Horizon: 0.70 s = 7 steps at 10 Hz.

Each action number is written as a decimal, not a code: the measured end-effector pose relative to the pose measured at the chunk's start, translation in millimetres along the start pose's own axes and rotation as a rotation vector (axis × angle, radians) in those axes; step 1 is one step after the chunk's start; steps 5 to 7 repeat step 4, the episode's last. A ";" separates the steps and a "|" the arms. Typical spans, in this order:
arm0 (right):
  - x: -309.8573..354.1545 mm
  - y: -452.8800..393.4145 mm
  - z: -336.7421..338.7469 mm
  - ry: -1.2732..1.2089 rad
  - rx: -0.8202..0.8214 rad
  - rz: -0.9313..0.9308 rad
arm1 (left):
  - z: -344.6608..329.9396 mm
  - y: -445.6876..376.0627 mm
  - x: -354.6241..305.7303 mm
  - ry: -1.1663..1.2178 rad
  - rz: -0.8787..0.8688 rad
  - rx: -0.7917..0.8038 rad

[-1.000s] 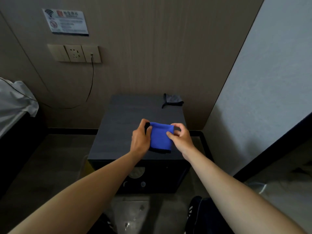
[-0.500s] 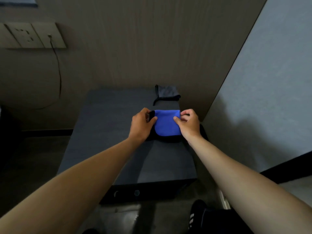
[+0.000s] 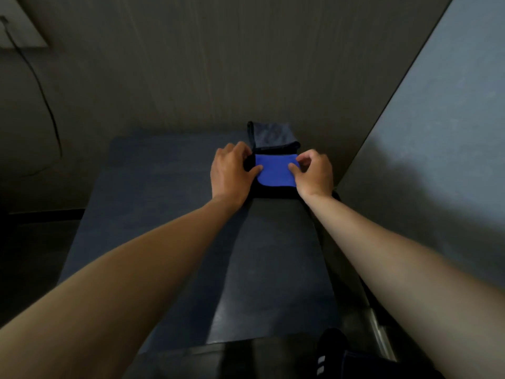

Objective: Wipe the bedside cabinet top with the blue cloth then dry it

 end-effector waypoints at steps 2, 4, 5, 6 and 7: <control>0.6 -5.3 -0.6 -0.038 0.018 -0.034 | 3.3 -7.2 -11.8 -0.099 -0.060 0.092; 32.1 13.2 28.5 -0.151 0.043 0.053 | 49.9 -8.1 -46.8 -0.111 -0.143 0.050; 32.1 13.2 28.5 -0.151 0.043 0.053 | 49.9 -8.1 -46.8 -0.111 -0.143 0.050; 32.1 13.2 28.5 -0.151 0.043 0.053 | 49.9 -8.1 -46.8 -0.111 -0.143 0.050; 32.1 13.2 28.5 -0.151 0.043 0.053 | 49.9 -8.1 -46.8 -0.111 -0.143 0.050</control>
Point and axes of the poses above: each hand's wrist, its own y-axis away from the middle knuckle, its own z-axis out of the back of the hand, x = y × z, the point moved 10 cm from there along -y, towards the middle knuckle, and after that the axes turned 5 degrees about -z, right-handed, at the moved point
